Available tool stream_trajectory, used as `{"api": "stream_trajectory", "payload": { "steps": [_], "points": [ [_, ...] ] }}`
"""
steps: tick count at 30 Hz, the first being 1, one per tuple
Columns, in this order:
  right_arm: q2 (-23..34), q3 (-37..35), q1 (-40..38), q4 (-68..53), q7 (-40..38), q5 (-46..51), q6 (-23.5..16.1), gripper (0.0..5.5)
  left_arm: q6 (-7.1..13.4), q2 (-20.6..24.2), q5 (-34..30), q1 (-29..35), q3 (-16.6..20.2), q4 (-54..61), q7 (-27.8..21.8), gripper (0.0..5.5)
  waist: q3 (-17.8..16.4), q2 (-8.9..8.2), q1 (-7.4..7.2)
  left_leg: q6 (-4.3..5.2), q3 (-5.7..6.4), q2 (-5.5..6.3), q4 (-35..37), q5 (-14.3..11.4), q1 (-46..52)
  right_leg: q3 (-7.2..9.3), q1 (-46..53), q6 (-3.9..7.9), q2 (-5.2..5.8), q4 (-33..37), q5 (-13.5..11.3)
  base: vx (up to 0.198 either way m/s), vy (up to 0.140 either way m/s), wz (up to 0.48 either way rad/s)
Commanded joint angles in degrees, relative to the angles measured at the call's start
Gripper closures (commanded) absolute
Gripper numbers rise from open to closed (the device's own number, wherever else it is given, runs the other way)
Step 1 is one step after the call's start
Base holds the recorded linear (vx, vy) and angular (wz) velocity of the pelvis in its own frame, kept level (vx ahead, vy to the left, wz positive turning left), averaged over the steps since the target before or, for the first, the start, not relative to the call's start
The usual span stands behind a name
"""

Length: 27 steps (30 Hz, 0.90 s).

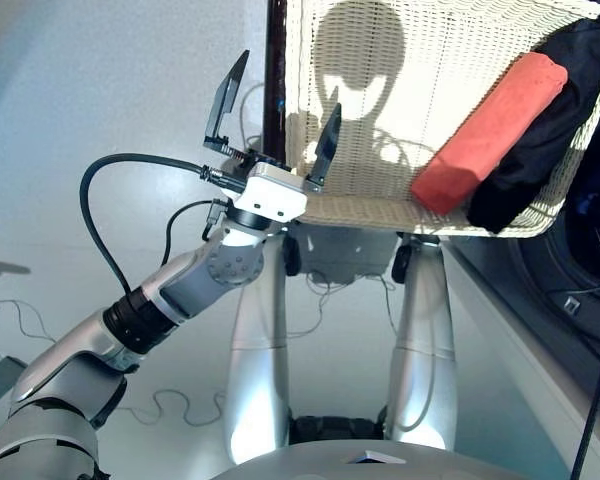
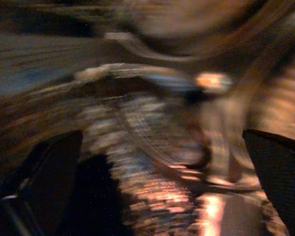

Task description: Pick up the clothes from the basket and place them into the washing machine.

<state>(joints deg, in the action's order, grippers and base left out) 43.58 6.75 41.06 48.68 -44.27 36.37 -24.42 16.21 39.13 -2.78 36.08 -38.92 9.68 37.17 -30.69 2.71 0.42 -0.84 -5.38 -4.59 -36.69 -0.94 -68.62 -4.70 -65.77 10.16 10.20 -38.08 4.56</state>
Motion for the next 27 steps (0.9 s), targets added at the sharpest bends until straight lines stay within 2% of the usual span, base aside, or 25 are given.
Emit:
{"api": "stream_trajectory", "payload": {
  "steps": [1, 2, 4, 8, 14, 21, 27],
  "points": [
    [-2.11, 1.07, -3.6, -7.69, -0.52, -5.62, -4.17, 0.0, 3.85, -3.45, -0.12, -1.8, 0.9, 5.19, -0.12, 0.0, 0.9, 1.71, -0.95, 5.07, -1.43, -3.15, 1.55, -4.2, 6.22, -0.12, -0.11, -3.85, -2.85, -0.13, 1.61, 0.0, 0.0, 0.0],
    [-2.27, 1.02, -3.83, -8.03, -0.8, -5.9, -4.02, 0.0, 3.84, -3.38, -0.12, -1.91, 0.93, 5.24, -0.14, 0.0, 0.9, 1.59, -0.97, 5.07, -1.5, -3.14, 1.58, -4.19, 6.32, -0.18, -0.06, -3.85, -2.84, -0.14, 1.62, 0.0, 0.0, 0.0],
    [-6.28, 4.61, -7.35, -17.46, -0.37, -12.97, -3.0, 0.0, 3.05, -3.79, -1.21, -2.21, 1.67, 5.08, 0.07, 0.0, 0.9, 0.85, -1.47, 4.84, -1.72, -3.29, 1.51, -4.32, 6.56, -0.46, 0.24, -3.75, -3.06, 0.21, 1.37, 0.0, 0.0, 0.0],
    [-9.55, 7.99, -10.19, -25.33, 2.19, -16.68, -2.45, 0.0, 3.01, -3.88, -1.49, -2.91, 2.22, 5.4, -0.04, 0.0, 0.9, 0.33, -1.72, 4.69, -1.79, -3.29, 1.6, -4.28, 6.94, -0.46, 0.73, -3.76, -3.29, 0.44, 1.28, 0.0, 0.0, 0.0],
    [-9.78, 13.8, -13.18, -37.13, 10.37, -18.76, -1.96, 0.0, 3.24, -2.9, -1.5, -4.16, 3.63, 6.61, -1.36, 0.0, 0.9, -0.71, -2.26, 4.66, -1.73, -3.4, 1.65, -4.2, 7.78, -0.2, 1.73, -3.84, -3.24, 0.84, 1.14, 0.0, 0.0, 0.0],
    [-10.75, 17.72, -11.63, -41.28, 15.14, -16.77, -1.69, 0.0, 3.24, -2.19, -2.55, -4.38, 3.93, 7.42, -2.12, 0.0, 0.9, -0.96, -1.98, 4.78, -1.76, -3.47, 2.33, -3.78, 8.83, -0.06, 2.68, -3.88, -3.3, 1.26, 0.92, 0.0, 0.0, 0.0],
    [-14.21, 20.65, -6.92, -36.43, 16.64, -14.2, 0.35, 0.0, 3.72, -3.82, -1.14, -4.04, 3.5, 6.95, -3.19, 0.0, 0.9, -0.7, -1.26, 4.73, -1.84, -3.39, 3.3, -3.46, 9.77, 0.11, 3.79, -3.94, -3.38, 2.32, 0.66, 0.0, 0.0, 0.0]
  ]
}}
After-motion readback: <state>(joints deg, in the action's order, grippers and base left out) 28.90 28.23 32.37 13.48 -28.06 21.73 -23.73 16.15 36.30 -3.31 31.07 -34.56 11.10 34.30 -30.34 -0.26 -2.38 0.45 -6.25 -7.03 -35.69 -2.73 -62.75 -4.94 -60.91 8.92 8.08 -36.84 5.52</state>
